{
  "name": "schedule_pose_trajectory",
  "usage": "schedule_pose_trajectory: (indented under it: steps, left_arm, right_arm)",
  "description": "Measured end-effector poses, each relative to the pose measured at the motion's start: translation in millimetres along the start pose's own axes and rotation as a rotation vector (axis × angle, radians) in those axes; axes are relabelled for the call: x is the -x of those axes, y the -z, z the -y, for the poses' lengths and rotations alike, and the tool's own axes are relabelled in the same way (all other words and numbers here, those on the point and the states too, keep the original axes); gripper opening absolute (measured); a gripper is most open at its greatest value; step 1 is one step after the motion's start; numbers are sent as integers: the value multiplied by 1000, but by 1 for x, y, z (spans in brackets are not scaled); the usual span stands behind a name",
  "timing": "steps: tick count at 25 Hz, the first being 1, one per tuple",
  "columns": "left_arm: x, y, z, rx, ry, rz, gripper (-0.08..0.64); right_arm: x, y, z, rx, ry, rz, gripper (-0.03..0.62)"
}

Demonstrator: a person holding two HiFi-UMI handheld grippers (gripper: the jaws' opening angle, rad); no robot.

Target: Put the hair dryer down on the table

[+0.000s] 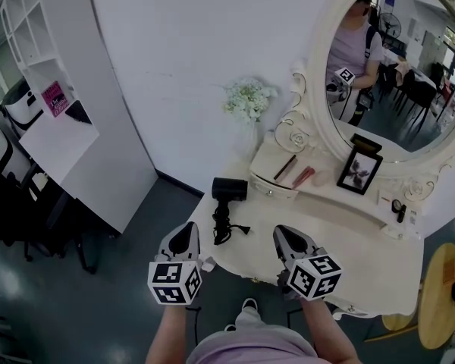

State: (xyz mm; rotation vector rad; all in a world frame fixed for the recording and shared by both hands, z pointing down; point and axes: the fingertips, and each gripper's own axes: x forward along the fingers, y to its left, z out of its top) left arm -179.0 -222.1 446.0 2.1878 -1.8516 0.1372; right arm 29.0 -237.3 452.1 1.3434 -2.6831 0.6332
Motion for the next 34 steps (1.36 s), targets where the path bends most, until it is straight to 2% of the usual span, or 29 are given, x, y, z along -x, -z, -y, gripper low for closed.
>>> schedule_pose_trajectory:
  steps: [12,21,34]
  left_arm:
    - [9,13,9,15,6,6,2]
    - [10,14,5,13,-20,2,2]
    - [-3,14,11,2,-11,-16,2]
  right_arm:
    - [1,-6,-3,80,3,18,2]
    - [-5,-5,-6,102,0,9,0]
    - [-14,-6,-6,111,-11,-1,1]
